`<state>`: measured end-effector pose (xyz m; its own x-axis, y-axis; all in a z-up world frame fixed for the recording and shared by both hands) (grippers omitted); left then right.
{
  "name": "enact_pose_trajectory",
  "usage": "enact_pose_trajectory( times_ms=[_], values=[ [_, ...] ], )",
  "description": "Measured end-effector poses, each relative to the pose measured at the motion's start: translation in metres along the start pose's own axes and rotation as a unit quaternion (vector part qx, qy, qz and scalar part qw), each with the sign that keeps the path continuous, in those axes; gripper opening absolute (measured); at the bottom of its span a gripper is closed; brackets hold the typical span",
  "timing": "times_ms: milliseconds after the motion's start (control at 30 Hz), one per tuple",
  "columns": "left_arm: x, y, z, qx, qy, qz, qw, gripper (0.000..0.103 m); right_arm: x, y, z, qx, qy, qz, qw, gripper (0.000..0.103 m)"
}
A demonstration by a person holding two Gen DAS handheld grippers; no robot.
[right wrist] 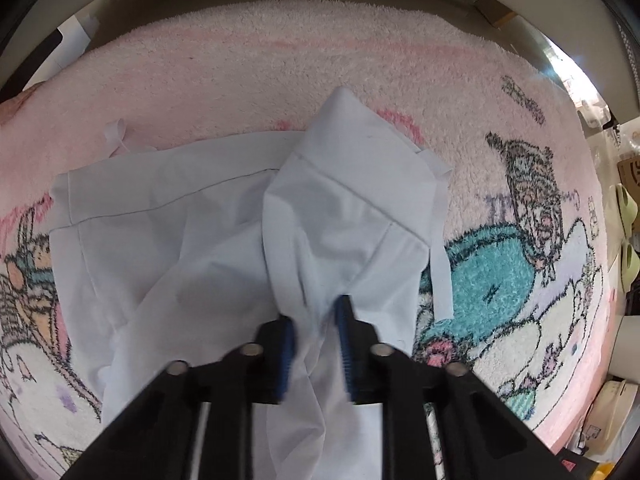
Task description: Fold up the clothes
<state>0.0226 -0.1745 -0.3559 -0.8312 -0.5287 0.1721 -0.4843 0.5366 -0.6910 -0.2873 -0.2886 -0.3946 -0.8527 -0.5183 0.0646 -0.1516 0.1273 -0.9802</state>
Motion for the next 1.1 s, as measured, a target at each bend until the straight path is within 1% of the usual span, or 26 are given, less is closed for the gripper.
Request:
enact_pose_trajectory(
  times_ms=[133,367,600,767,833,933,1100],
  values=[
    [0.000,0.000,0.001,-0.001,-0.004,0.001,1.0000,0.012,-0.002,-0.002,0.001,0.001,-0.007,-0.007,1.000,0.005],
    [0.001,-0.002,-0.003,-0.009,0.000,0.001,1.0000,0.012,-0.001,-0.018,0.009,-0.003,-0.038,-0.029,0.999,0.004],
    [0.005,-0.016,-0.001,-0.023,-0.009,-0.019,0.9995,0.012,-0.003,-0.037,0.001,0.024,-0.034,-0.049,0.998,0.004],
    [0.008,-0.031,0.008,-0.029,-0.026,-0.039,0.9985,0.012,-0.006,-0.054,0.016,0.039,-0.045,-0.081,0.995,0.004],
    [0.008,-0.036,0.012,-0.037,-0.036,-0.041,0.9978,0.012,-0.006,-0.061,0.023,0.043,-0.053,-0.092,0.993,0.004],
    [0.007,-0.042,0.017,-0.051,-0.038,-0.036,0.9973,0.012,-0.007,-0.069,0.034,0.051,-0.056,-0.099,0.992,0.004],
    [0.007,-0.055,0.030,-0.056,-0.049,-0.044,0.9963,0.012,-0.006,-0.080,0.050,0.064,-0.058,-0.113,0.990,0.004]
  ],
)
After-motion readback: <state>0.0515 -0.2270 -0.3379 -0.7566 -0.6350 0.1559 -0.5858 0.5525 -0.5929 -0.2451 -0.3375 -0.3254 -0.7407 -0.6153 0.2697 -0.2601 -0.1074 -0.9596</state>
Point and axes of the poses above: each gripper's, at about its wrist camera, not at the fingertips, and y roughly the way its jaws point, z to its left, x to its top, the point moved 5 cm from there along y, roughly the way its jaws point, and after that the axes turned 5 degrees about -y, right-handed, at the moved point
